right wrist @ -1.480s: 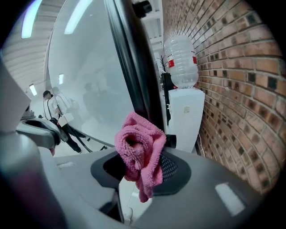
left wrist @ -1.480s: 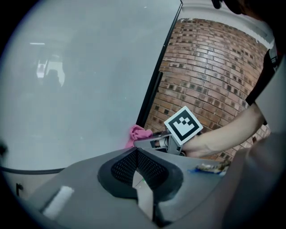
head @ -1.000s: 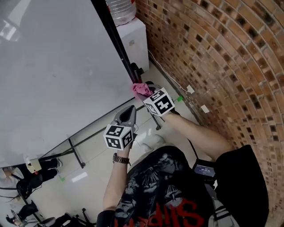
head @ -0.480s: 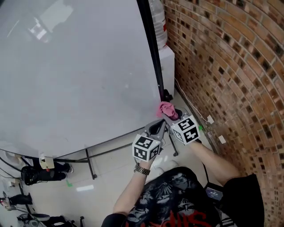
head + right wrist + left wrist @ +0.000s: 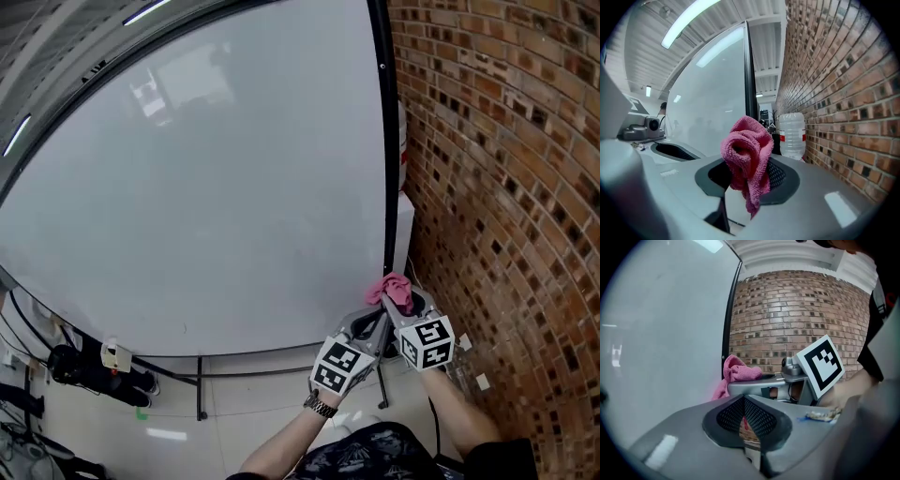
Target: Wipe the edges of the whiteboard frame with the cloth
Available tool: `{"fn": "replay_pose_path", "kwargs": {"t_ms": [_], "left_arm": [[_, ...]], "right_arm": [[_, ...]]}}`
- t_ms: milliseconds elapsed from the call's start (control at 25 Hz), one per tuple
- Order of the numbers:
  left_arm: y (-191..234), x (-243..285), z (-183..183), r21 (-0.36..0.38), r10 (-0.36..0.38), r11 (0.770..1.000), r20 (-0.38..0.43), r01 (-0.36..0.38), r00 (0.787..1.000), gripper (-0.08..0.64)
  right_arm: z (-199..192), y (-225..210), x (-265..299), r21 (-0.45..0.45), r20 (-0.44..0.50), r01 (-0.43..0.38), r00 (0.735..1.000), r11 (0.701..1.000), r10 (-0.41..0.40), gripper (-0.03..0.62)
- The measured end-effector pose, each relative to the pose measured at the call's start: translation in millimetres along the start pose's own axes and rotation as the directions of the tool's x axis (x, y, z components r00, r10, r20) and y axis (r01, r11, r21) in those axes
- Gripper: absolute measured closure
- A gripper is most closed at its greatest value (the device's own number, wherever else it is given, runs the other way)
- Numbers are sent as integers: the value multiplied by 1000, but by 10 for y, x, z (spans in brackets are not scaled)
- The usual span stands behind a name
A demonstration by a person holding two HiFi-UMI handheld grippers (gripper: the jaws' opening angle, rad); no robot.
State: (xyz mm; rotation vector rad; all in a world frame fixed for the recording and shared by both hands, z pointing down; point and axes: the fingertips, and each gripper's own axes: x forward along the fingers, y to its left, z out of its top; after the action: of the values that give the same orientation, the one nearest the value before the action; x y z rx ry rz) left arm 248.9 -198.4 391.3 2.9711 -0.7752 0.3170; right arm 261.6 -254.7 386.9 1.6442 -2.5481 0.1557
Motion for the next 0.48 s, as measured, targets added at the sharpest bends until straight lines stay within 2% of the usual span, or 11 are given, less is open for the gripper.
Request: {"fn": "replay_pose_path", "kwargs": {"t_ms": [160, 320, 480], "left_arm": [[29, -96, 485, 81, 15, 997, 32, -18, 999, 560], [-11, -158, 760, 138, 13, 990, 45, -19, 999, 560], [-56, -229, 1116, 179, 15, 983, 113, -35, 994, 560]], "right_arm": [[563, 23, -67, -43, 98, 4, 995, 999, 1, 456], [851, 39, -145, -42, 116, -2, 993, 999, 7, 459], [1237, 44, -261, -62, 174, 16, 985, 998, -5, 460]]}}
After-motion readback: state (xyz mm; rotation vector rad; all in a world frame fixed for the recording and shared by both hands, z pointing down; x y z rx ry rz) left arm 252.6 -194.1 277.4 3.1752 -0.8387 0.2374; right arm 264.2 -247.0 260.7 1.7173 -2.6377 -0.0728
